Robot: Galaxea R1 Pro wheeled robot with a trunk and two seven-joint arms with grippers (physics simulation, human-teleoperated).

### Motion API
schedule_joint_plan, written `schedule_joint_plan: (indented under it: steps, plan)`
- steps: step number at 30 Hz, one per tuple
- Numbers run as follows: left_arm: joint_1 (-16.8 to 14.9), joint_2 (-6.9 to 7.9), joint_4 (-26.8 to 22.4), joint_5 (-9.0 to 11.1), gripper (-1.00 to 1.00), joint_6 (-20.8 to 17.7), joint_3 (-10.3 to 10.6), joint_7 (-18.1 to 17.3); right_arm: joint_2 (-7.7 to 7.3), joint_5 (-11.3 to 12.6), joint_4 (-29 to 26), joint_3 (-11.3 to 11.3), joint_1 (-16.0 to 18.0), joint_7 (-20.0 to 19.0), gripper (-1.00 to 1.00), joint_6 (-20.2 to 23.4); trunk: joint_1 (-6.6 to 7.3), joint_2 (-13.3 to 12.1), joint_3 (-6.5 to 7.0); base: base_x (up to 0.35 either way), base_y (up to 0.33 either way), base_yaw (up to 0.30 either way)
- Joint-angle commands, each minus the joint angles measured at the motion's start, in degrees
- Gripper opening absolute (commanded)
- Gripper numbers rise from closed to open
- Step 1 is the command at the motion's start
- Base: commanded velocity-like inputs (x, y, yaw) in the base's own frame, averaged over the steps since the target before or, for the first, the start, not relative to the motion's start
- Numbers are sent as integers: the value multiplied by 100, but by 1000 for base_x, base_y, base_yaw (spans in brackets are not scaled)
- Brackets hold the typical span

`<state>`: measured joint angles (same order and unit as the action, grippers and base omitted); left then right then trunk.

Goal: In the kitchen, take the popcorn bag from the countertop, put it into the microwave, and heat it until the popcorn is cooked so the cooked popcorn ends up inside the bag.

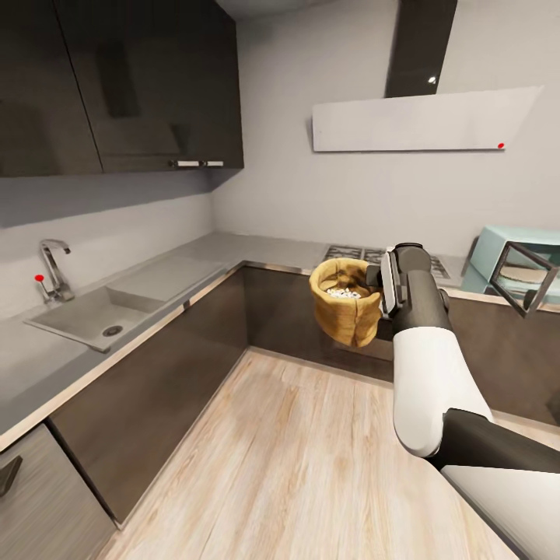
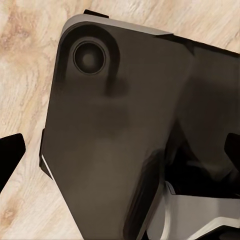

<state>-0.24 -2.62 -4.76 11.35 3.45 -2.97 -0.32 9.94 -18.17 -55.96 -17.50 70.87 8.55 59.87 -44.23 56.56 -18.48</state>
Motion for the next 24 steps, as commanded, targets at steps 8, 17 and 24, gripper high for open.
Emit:
schedule_joint_plan:
  steps: [8,17,24]
  plan:
    - [-2,-2,2,16,100,15,-28,-3,5,30,2,-8,6,25,-100,13,0,5,-6,0,0,0]
    - [-2,-2,2,16,100,15,-28,-3,5,31,6,-12,6,24,-100,13,0,5,-6,0,0,0]
    - [-2,-2,2,16,100,15,-28,-3,5,25,20,-16,6,41,-100,13,0,5,-6,0,0,-206]
